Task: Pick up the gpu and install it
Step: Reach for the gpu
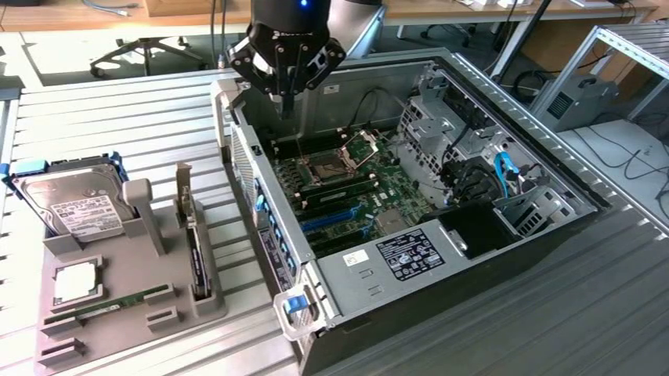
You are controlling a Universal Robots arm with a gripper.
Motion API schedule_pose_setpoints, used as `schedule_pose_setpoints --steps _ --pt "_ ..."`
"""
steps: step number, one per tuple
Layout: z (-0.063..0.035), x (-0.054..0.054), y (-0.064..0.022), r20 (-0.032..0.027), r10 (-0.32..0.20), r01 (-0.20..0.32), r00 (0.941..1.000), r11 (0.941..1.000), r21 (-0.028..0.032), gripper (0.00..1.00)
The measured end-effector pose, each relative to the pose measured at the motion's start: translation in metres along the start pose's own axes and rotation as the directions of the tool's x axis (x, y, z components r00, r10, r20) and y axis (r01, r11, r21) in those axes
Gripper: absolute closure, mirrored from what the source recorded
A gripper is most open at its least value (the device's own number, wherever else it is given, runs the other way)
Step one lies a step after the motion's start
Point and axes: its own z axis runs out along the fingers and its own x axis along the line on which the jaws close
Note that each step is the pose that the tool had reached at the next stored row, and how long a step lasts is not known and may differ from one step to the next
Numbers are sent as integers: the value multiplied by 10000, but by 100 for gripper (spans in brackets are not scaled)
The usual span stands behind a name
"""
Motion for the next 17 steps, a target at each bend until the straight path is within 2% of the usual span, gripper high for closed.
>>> schedule_pose_setpoints --steps 17 --pt "-2 54 -4 0 -1 1 10000 10000 1 89"
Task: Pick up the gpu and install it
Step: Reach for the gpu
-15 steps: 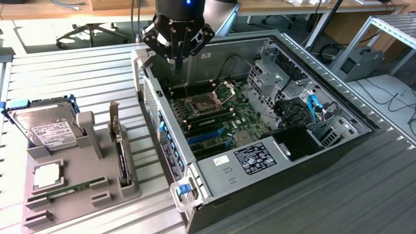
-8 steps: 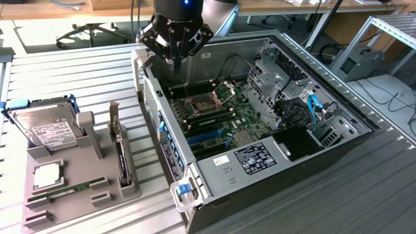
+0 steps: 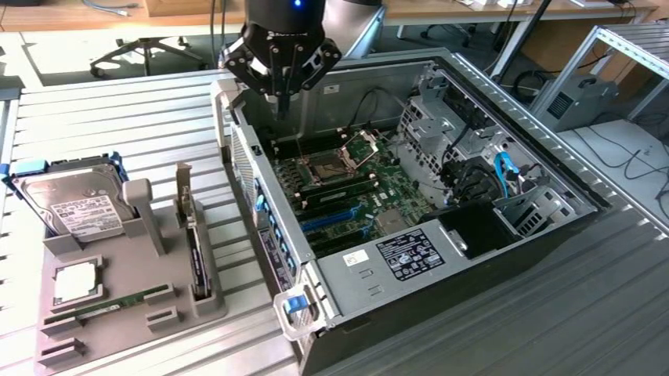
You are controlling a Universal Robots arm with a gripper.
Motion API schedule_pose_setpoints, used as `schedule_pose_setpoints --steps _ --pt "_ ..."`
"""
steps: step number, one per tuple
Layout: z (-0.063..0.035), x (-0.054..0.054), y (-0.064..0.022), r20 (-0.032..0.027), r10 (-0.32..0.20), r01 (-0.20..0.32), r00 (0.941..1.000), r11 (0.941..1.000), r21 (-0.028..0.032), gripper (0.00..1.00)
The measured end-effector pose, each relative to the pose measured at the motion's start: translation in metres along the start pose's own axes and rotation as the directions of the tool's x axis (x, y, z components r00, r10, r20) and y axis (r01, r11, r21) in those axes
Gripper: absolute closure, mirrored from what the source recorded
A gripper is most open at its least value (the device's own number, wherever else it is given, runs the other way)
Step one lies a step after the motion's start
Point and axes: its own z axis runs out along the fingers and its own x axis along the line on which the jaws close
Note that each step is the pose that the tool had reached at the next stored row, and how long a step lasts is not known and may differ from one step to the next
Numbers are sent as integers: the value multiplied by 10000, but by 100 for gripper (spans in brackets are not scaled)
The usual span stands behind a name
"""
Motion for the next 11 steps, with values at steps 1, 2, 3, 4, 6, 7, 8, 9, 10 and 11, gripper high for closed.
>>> schedule_pose_setpoints --steps 1,2,3,4,6,7,8,9,10,11 --pt "0 2 0 0 0 0 10000 10000 0 89" --pt "0 3 0 0 0 0 10000 10000 0 89" --pt "0 5 0 0 1 -1 10000 10000 0 89" --pt "0 7 -1 0 1 -1 10000 10000 0 89" --pt "-1 25 -2 0 0 0 10000 10000 0 89" --pt "-1 27 -2 0 0 0 10000 10000 0 89" --pt "-1 28 -2 0 0 0 10000 10000 0 89" --pt "-1 30 -2 0 0 0 10000 10000 0 89" --pt "-1 32 -2 0 0 0 10000 10000 0 89" --pt "-1 35 -2 0 0 0 10000 10000 0 89"
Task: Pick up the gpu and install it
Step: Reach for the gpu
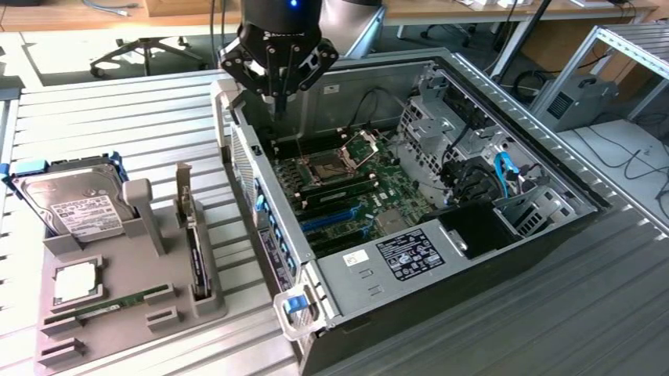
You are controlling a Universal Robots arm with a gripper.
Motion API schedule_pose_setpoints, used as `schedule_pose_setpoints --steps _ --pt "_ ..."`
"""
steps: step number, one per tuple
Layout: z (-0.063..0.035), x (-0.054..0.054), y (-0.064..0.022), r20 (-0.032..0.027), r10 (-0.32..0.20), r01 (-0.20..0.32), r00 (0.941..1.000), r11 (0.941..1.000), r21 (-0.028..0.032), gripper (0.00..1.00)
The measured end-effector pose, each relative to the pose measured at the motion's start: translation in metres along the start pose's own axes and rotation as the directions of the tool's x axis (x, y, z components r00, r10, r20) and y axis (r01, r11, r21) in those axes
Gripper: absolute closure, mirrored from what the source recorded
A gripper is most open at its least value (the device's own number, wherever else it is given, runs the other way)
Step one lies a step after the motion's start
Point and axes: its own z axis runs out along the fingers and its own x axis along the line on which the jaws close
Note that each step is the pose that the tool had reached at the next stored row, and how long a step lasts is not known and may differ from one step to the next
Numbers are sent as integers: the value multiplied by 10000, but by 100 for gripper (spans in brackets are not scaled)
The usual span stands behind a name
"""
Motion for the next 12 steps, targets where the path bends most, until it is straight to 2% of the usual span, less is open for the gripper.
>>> schedule_pose_setpoints --steps 12 --pt "-1 30 -2 0 0 0 10000 10000 0 89"
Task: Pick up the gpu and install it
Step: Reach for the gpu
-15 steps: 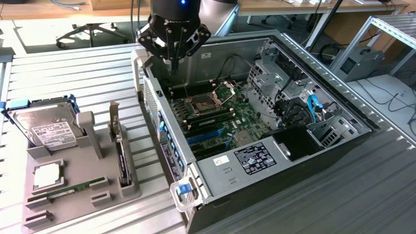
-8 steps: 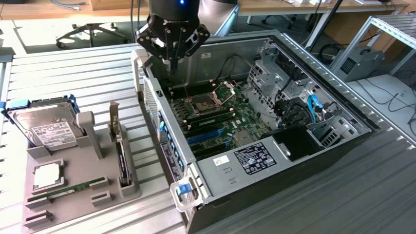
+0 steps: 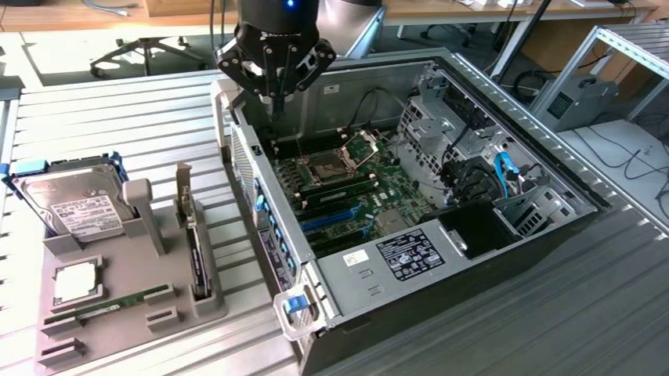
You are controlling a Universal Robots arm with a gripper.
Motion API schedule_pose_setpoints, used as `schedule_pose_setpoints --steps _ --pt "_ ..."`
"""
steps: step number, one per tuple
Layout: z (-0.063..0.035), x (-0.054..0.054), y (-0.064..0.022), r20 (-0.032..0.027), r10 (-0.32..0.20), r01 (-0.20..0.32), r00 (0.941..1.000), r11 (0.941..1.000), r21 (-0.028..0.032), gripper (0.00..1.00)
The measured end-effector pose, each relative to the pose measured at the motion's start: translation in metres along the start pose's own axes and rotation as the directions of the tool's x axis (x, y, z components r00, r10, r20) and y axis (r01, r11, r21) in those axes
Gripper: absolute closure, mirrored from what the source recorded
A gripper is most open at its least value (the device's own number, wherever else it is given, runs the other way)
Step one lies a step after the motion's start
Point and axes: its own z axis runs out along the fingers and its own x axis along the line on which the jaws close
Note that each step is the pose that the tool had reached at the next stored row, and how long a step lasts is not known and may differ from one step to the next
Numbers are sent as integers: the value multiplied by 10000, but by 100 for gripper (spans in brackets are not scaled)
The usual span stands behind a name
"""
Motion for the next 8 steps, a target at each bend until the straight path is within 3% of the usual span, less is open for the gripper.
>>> schedule_pose_setpoints --steps 8 --pt "-1 19 -1 0 0 0 10000 10000 0 89"
